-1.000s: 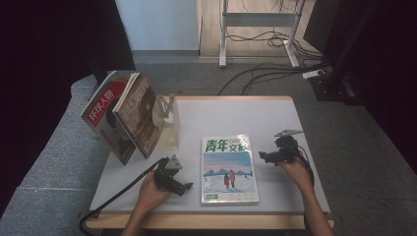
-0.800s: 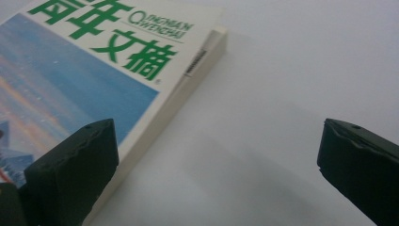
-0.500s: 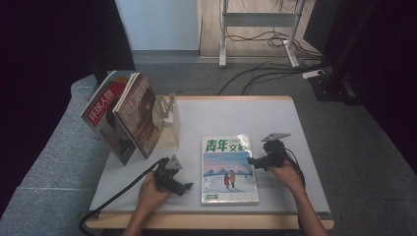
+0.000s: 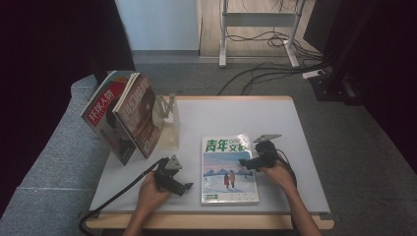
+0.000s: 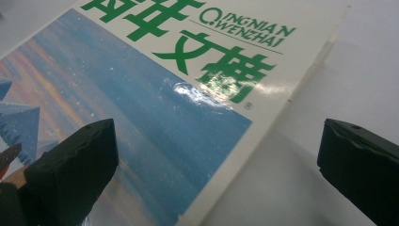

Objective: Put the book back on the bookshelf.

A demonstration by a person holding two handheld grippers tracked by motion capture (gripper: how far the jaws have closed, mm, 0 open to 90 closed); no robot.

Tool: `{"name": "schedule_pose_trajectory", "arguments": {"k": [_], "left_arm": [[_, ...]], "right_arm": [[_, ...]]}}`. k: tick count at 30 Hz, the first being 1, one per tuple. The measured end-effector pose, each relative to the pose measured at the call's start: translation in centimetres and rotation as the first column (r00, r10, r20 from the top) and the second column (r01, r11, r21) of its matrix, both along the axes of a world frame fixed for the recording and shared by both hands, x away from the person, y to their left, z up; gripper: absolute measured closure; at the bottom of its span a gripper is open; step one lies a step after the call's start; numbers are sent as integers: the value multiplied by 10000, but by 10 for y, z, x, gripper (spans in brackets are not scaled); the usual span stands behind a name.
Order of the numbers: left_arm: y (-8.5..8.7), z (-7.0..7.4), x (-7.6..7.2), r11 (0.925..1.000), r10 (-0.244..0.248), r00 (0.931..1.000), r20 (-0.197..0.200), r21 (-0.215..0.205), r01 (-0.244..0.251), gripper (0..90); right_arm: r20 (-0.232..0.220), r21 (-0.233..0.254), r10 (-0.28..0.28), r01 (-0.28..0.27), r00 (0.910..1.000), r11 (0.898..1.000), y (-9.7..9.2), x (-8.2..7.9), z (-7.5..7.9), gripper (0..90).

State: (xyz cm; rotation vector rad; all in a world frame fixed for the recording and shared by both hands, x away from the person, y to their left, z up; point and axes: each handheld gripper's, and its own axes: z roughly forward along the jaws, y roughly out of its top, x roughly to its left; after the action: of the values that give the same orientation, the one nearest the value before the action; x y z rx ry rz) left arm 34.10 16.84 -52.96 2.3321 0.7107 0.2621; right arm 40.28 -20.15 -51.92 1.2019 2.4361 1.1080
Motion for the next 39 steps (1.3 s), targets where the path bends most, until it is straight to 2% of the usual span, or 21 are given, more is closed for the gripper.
{"name": "schedule_pose_trajectory", "arguments": {"k": [6, 9, 12, 22, 29, 30, 31, 32, 34, 35, 39], "left_arm": [[0, 0, 0, 10000, -1, 10000, 1, 0, 1, 0], [0, 0, 0, 10000, 1, 10000, 0, 0, -1, 0], [0, 0, 0, 10000, 1, 10000, 2, 0, -1, 0], [0, 0, 0, 10000, -2, 10000, 2, 1, 2, 0], [0, 0, 0, 10000, -4, 10000, 3, 8, 4, 0], [0, 0, 0, 10000, -3, 10000, 4, 8, 3, 0], [0, 0, 0, 10000, -2, 10000, 3, 7, 2, 0], [0, 0, 0, 10000, -3, 10000, 5, 7, 3, 0], [0, 0, 0, 10000, -5, 10000, 4, 5, 5, 0], [0, 0, 0, 10000, -3, 10000, 7, 4, 3, 0], [0, 0, 0, 10000, -5, 10000, 2, 3, 5, 0]], "right_arm": [[-217, -49, 189, -190, 9996, 9998, 9, 6, -4, 0], [-483, 139, 140, -134, 9987, 9998, 10, 10, -7, 0], [-541, 185, 145, -135, 9984, 9997, 10, 14, -7, 0], [-885, -115, 151, -162, 9960, 9998, 17, 18, -3, 1], [-583, -105, 402, -409, 9975, 9991, 20, 14, 7, 37], [-535, 174, 728, -719, 9959, 9973, 25, 13, 12, 63], [-535, 174, 728, -719, 9959, 9973, 25, 13, 12, 63], [-511, 134, 777, -772, 9957, 9969, 28, 12, 15, 62], [-419, -528, 797, -819, 9959, 9952, 35, 12, 18, 70], [-419, -528, 797, -819, 9959, 9952, 35, 12, 18, 70], [-492, -100, 775, -781, 9958, 9969, 32, 12, 18, 90]]}}
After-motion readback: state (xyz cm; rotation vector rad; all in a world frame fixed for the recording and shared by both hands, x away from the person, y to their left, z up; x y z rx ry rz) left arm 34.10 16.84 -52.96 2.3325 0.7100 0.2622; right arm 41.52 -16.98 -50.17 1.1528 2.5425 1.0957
